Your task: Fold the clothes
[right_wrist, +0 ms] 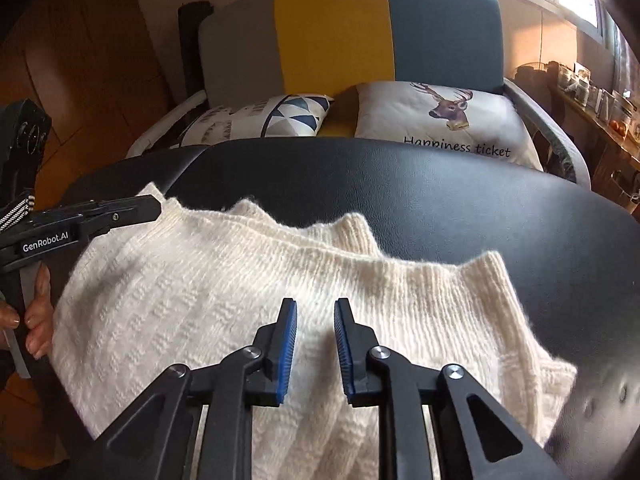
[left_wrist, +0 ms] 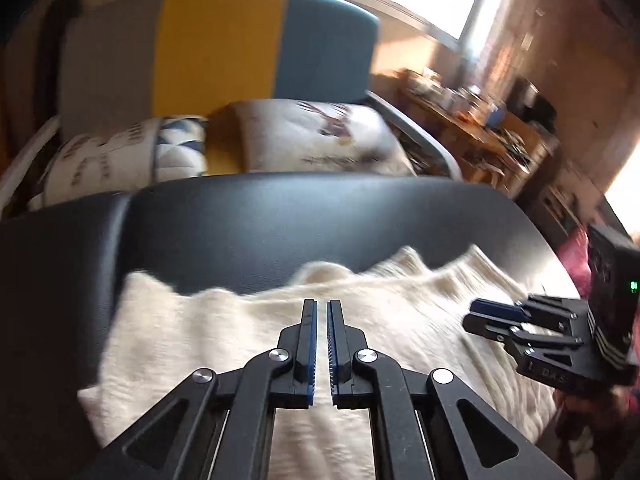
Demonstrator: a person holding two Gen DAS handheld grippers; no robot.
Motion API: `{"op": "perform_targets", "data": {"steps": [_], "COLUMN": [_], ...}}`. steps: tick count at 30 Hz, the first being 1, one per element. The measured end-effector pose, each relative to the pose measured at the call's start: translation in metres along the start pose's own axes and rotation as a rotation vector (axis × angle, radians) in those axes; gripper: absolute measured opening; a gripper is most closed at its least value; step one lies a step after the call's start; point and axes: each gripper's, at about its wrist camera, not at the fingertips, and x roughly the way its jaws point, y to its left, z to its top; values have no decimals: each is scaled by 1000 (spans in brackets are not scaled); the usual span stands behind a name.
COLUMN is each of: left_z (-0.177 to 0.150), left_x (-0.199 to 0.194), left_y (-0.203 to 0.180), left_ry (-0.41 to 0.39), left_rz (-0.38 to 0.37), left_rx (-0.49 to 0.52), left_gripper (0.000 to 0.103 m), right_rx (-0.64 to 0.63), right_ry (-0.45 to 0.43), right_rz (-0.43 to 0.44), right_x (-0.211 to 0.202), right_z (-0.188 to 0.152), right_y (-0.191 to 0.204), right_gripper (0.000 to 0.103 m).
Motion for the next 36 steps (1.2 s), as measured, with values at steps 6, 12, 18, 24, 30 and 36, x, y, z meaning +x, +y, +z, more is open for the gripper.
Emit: {"op": "perform_targets", "data": {"steps": [6, 12, 18, 24, 30, 36], "left_z": [-8, -22, -57, -58, -35, -23], "left_x": [70, 18, -16, 5, 36, 59], "left_y": [-3, 5, -41, -135, -194, -217], "left_ry": [159, 86, 91, 153, 192, 218], "left_rz": [10, -24, -120, -223, -221, -169], "left_rx": [-82, -171, -81, 94, 220, 351], "left_gripper": [5, 5, 7, 7, 7, 7], "right_rx": [74, 248, 406, 507, 489, 349], "right_ry": [62, -1, -22, -25, 28, 141], "right_rz": [-16, 292, 459, 586, 786, 821], "right_x": [8, -50, -110, -105, -73, -62], "right_z": [-8, -46, -131, -169, -158, -137], "right_y": [-15, -69, -135, -166, -165, -154], "right_gripper": [20, 23, 31, 33, 35, 35]}}
